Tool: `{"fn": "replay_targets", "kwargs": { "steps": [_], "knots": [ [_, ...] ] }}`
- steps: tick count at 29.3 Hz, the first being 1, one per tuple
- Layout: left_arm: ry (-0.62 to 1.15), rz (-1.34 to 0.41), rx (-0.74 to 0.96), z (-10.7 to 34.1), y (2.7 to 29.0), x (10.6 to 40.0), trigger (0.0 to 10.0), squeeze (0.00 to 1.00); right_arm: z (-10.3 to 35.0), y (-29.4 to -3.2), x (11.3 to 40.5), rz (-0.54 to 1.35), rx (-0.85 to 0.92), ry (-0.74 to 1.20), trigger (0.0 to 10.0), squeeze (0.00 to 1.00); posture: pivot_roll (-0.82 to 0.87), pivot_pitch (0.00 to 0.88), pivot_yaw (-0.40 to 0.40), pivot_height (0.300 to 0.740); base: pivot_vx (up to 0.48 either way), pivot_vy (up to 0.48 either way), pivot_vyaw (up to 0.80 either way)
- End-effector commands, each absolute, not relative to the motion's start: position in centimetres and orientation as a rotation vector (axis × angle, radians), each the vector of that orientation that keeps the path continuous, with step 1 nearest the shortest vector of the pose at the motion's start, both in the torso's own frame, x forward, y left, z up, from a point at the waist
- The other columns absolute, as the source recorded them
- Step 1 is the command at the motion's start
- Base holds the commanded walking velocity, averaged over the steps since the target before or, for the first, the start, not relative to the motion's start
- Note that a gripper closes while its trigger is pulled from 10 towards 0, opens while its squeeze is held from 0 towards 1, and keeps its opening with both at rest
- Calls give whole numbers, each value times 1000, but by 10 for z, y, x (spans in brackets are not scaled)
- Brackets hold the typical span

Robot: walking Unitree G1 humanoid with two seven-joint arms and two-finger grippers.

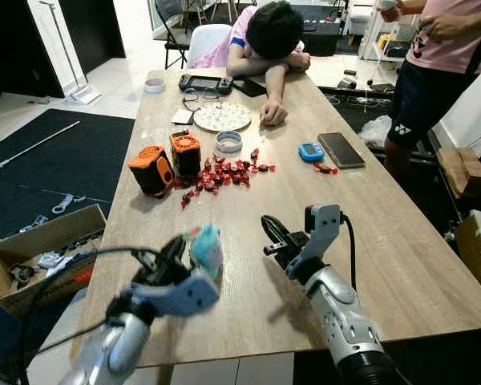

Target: Hang keys on a hook

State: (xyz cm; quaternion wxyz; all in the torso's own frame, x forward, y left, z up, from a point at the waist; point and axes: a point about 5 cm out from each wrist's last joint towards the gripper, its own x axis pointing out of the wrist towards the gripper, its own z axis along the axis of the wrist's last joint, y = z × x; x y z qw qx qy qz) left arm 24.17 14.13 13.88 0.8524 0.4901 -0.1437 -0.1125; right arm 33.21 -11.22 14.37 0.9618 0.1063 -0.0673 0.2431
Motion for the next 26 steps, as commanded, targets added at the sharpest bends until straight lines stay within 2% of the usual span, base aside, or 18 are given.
{"fn": "replay_targets", "kwargs": {
  "steps": [1, 2, 3, 4, 13, 14, 15, 17, 19, 20, 23, 26],
  "knots": [
    [-299, -258, 1071, 131, 144, 237, 10000, 63, 137, -111, 330, 496, 216, -114, 10000, 0, 216, 135, 12, 740, 0, 0, 0],
    [-294, -271, 1066, 128, 143, 235, 10000, 478, 137, -111, 330, 497, 216, -114, 10000, 0, 218, 136, 10, 740, 0, 0, 0],
    [-294, -271, 1066, 128, 143, 235, 10000, 478, 137, -111, 330, 497, 216, -114, 10000, 0, 218, 136, 10, 740, 0, 0, 0],
    [-294, -286, 1059, 126, 140, 233, 10000, 1000, 136, -111, 330, 498, 216, -113, 10000, 0, 217, 136, 11, 740, 0, 0, 0],
    [-312, -332, 962, 126, 130, 231, 10000, 1000, 136, -110, 330, 501, 217, -111, 10000, 0, 218, 140, 10, 740, 0, 0, 0],
    [-301, -325, 915, 128, 130, 232, 10000, 365, 136, -110, 330, 501, 218, -110, 10000, 0, 218, 149, 12, 740, 0, 0, 0],
    [-270, -310, 843, 131, 132, 234, 10000, 0, 136, -110, 330, 500, 218, -110, 10000, 0, 218, 149, 12, 740, 0, 0, 0],
    [-248, -300, 794, 132, 133, 235, 10000, 0, 136, -110, 330, 500, 218, -109, 10000, 0, 218, 149, 12, 740, 0, 0, 0],
    [-146, -258, 596, 139, 142, 243, 10000, 0, 136, -110, 329, 499, 220, -108, 10000, 0, 219, 153, 16, 740, 0, 0, 0],
    [-146, -258, 596, 139, 142, 243, 10000, 0, 136, -110, 329, 499, 220, -108, 10000, 0, 219, 153, 16, 740, 0, 0, 0],
    [14, -384, 326, 142, 149, 244, 10000, 0, 135, -110, 328, 495, 222, -108, 10000, 0, 219, 153, 16, 740, 0, 0, 0],
    [59, -478, 260, 145, 154, 239, 10000, 0, 135, -111, 328, 492, 223, -109, 10000, 0, 218, 155, 24, 740, 0, 0, 0]
  ]
}}
